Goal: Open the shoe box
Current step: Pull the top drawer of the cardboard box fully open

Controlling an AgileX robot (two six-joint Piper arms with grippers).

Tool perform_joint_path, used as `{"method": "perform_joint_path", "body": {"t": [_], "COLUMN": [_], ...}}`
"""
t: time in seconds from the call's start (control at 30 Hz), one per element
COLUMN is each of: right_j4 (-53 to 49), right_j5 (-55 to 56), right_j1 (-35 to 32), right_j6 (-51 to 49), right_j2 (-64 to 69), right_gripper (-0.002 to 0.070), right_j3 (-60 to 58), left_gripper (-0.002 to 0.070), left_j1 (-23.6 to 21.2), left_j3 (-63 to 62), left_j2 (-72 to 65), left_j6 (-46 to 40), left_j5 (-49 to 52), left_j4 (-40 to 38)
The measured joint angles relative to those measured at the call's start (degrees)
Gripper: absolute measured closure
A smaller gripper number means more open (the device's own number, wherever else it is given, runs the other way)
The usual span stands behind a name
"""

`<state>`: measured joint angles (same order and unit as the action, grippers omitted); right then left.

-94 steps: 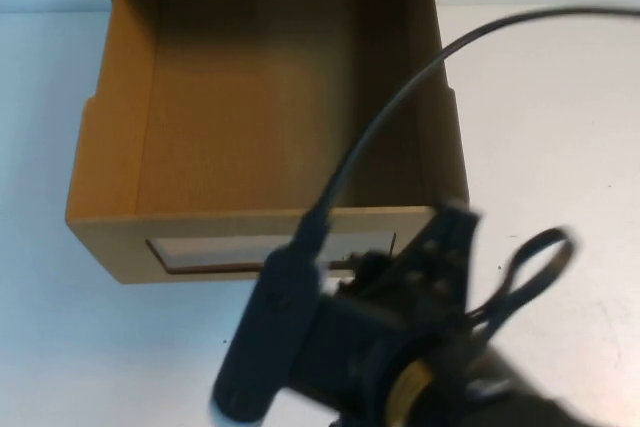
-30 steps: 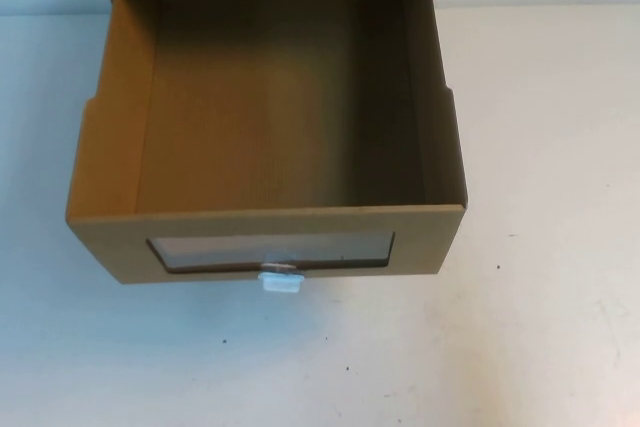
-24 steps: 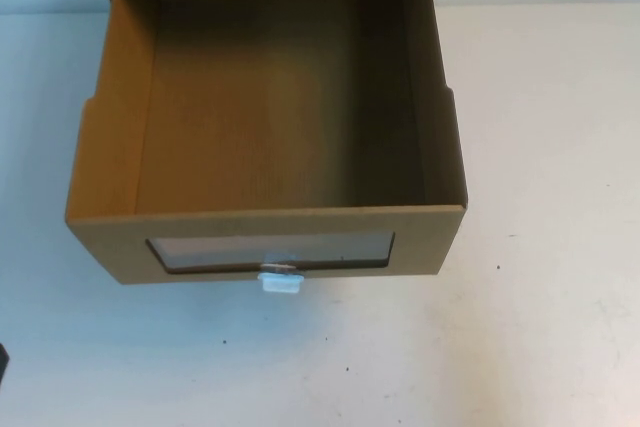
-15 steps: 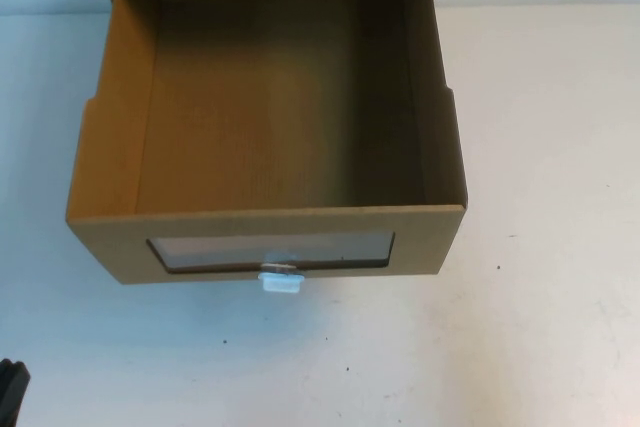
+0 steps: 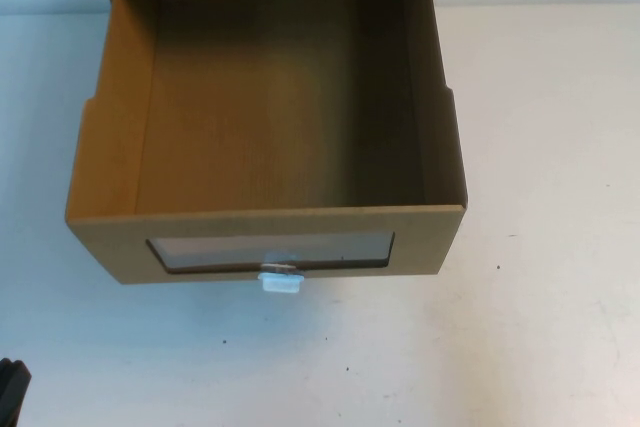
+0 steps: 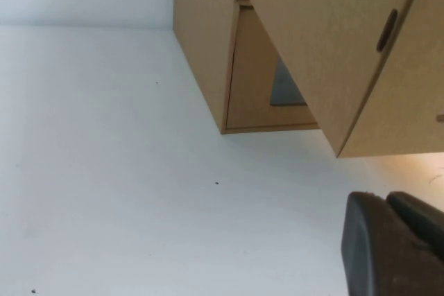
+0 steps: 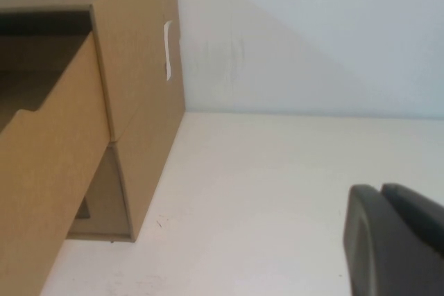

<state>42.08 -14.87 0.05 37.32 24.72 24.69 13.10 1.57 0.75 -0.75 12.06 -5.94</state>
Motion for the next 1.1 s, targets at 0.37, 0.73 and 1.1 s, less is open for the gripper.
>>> {"method": "perform_joint_path", "body": {"t": [0.37,0.73,1.1], "right_j4": [-0.21,-2.46,-2.46], "right_j5": [-0.45,9.84,11.14], "right_j1": [0.0,-0.11,-0.2], "right_j6": [0.0,0.0,0.0], "right_j2": [0.0,-8.5,-25.19], "right_gripper": [0.0689,0.0689,0.0689], "right_j3": [0.0,-13.32,-25.75], "left_gripper": [0.068,0.068,0.068], "left_j1": [0.0,0.0,0.0], "left_j3": [0.0,0.0,0.0], "left_j2": [0.0,0.0,0.0], "left_j6": [0.0,0.21,0.21], "left_j5": [0.0,0.0,0.12], "left_j4": [0.0,0.0,0.0]}}
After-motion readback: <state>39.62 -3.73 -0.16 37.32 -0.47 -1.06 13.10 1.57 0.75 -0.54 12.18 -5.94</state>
